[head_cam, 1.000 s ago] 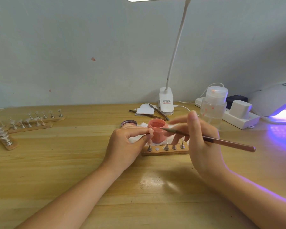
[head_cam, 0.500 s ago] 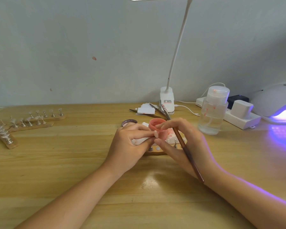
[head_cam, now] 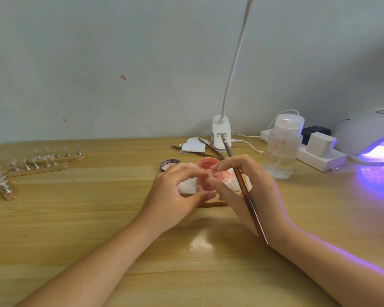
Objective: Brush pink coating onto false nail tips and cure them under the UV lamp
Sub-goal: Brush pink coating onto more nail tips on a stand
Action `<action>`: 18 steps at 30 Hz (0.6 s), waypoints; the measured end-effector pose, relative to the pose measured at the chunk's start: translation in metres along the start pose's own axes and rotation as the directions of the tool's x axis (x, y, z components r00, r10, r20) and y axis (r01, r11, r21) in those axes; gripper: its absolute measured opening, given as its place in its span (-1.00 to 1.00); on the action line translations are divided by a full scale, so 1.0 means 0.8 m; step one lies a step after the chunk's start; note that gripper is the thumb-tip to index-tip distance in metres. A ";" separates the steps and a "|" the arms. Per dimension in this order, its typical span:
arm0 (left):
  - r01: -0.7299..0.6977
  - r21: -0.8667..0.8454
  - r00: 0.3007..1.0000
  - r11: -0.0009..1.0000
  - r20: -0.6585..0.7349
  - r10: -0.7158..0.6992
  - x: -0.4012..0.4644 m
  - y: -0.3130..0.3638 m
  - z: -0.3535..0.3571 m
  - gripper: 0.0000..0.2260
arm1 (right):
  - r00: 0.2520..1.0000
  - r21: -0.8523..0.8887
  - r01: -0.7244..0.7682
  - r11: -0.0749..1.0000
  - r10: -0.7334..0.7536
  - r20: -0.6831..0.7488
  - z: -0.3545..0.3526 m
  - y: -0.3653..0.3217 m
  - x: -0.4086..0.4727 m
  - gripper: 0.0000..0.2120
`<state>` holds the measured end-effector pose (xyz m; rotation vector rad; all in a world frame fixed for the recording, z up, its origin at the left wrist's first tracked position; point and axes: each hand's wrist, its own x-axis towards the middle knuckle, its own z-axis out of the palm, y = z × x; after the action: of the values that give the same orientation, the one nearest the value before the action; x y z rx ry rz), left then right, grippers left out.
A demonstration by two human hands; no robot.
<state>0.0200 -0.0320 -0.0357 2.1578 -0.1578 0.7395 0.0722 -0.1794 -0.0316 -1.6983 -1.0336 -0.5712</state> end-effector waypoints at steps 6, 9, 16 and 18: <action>0.193 0.122 0.980 0.974 0.022 -0.197 0.001 -0.012 0.002 -0.48 | 0.994 0.002 -0.098 0.995 0.098 -0.042 -0.005 0.006 0.001 -0.59; 0.226 0.099 0.969 0.969 0.077 -0.234 0.002 -0.016 0.004 -0.50 | 0.990 0.029 -0.135 0.990 0.136 -0.035 -0.005 0.007 0.001 -0.62; 0.205 0.042 0.969 0.978 0.130 -0.208 0.002 -0.021 0.004 -0.78 | 0.968 0.048 -0.221 0.974 0.213 0.136 -0.003 0.011 -0.003 -0.78; 0.191 0.029 0.973 0.981 0.127 -0.193 0.001 -0.020 0.003 -0.79 | 0.961 0.009 -0.215 0.977 0.210 0.181 -0.003 0.011 -0.003 -0.78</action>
<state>0.0276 -0.0231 -0.0471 2.2000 -0.0092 0.4915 0.0790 -0.1834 -0.0373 -1.8329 -0.9632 -0.2668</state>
